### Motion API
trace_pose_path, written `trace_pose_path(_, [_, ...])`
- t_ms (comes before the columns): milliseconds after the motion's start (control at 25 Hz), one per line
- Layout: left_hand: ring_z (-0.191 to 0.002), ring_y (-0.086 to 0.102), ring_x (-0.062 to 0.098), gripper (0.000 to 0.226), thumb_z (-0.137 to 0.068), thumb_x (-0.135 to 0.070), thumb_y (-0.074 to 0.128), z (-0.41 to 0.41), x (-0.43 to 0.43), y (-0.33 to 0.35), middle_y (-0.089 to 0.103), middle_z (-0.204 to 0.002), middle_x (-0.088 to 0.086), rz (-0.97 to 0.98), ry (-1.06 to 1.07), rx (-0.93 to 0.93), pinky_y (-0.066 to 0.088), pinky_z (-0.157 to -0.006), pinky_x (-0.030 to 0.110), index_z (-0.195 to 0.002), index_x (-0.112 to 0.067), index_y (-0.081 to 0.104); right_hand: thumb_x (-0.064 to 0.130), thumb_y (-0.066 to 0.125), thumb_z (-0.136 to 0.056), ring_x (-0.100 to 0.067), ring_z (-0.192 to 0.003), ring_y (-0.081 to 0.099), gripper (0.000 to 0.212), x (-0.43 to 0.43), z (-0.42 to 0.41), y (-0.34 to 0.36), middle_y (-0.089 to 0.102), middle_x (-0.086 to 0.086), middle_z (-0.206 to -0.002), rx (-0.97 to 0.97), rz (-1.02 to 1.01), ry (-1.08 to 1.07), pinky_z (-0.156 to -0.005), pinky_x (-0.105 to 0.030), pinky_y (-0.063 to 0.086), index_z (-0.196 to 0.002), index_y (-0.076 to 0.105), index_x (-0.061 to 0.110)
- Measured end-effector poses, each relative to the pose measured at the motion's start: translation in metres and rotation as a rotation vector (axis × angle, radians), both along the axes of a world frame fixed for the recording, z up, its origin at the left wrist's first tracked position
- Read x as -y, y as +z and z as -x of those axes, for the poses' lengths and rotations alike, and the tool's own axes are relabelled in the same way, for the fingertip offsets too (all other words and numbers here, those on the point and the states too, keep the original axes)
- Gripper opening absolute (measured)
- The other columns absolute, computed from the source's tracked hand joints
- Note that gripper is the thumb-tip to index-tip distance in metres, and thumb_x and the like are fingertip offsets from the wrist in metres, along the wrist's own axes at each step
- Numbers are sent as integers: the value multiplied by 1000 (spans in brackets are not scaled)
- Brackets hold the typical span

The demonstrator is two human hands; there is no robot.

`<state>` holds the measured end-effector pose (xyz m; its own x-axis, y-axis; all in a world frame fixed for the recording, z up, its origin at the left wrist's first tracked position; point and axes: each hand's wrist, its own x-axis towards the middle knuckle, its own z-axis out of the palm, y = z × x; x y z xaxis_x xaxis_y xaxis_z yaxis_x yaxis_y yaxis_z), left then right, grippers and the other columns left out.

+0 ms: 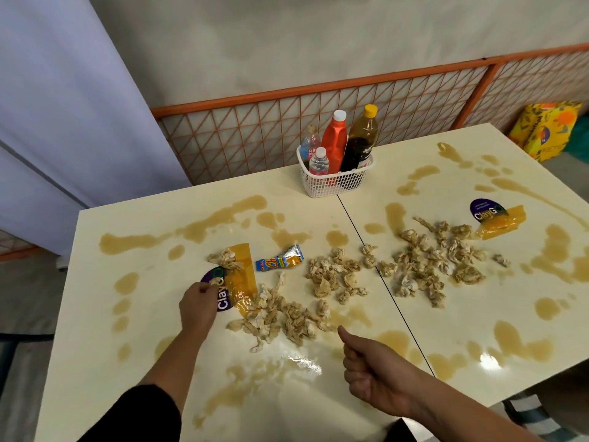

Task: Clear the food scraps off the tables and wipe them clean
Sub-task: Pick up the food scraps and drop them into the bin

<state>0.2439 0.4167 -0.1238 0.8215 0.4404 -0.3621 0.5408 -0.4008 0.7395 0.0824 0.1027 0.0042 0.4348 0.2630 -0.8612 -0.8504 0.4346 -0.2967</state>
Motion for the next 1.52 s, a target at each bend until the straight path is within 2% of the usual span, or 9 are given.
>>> trace_pose_path(160, [-39,32,12,13,-87,-16,48,54,20,41,41,-54,-2,850,236,-125,23,-41,19,-75,-15,51,33,55,-102,-11,-47,13,25,-4,0,-1,12,3,-59,48,11,-93,-39,-20,23,-91,54,10])
trace_pose_path(320, [-35,28,12,11,-78,-21,44,108,45,68,36,-56,2,1211,183,-124,17,-39,17,-72,-13,42,10,38,-108,-12,-50,24,25,-5,1,-3,31,-2,-62,102,-96,-171,-47,-24,35,-125,56,6])
trace_pose_path(560, [-32,28,12,17,-88,-21,56,134,116,98,38,-55,4,1078,50,-172,14,-36,15,-75,-13,48,-19,32,-86,-19,-61,42,60,14,12,-10,49,-13,-85,113,-36,-255,-55,-32,36,-131,59,12])
trace_pose_path(800, [-44,31,13,24,-97,-25,61,139,207,127,68,-84,9,825,-244,-116,17,-41,20,-89,-3,62,-2,37,-104,-16,-56,36,35,71,30,-4,44,-8,-69,183,-83,-407,-51,-29,32,-134,52,11])
trace_pose_path(960, [-46,30,11,20,-95,-23,64,155,262,137,62,-80,7,779,-215,-43,16,-43,22,-89,-5,62,22,43,-108,-13,-52,24,30,140,47,10,23,-1,-64,245,-112,-470,-44,-25,29,-131,53,6])
trace_pose_path(1160, [-41,31,13,18,-98,-24,58,188,348,144,69,-87,12,838,-220,-136,15,-40,17,-96,-5,56,45,51,-99,-13,-36,13,35,260,88,20,12,5,-48,147,-59,-573,-42,-20,10,-84,51,13])
trace_pose_path(1280, [-42,27,14,22,-99,-25,56,208,401,148,70,-89,11,804,-281,-167,18,-38,17,-100,-3,60,58,52,-89,-14,-38,10,46,326,129,8,11,4,-48,118,-12,-699,-45,-22,9,-73,47,15])
trace_pose_path(1400, [-42,27,14,25,-99,-24,55,233,448,151,69,-89,9,777,-331,-176,15,-40,18,-107,-1,64,55,49,-90,-15,-37,13,44,391,172,-18,15,4,-49,113,12,-836,-46,-25,10,-71,44,16])
trace_pose_path(1520, [-43,28,14,24,-98,-24,56,255,479,148,72,-83,4,739,-380,-206,13,-43,21,-106,-4,67,30,41,-90,-15,-45,19,17,448,210,-46,22,2,-56,121,1,-1007,-52,-31,15,-80,45,16])
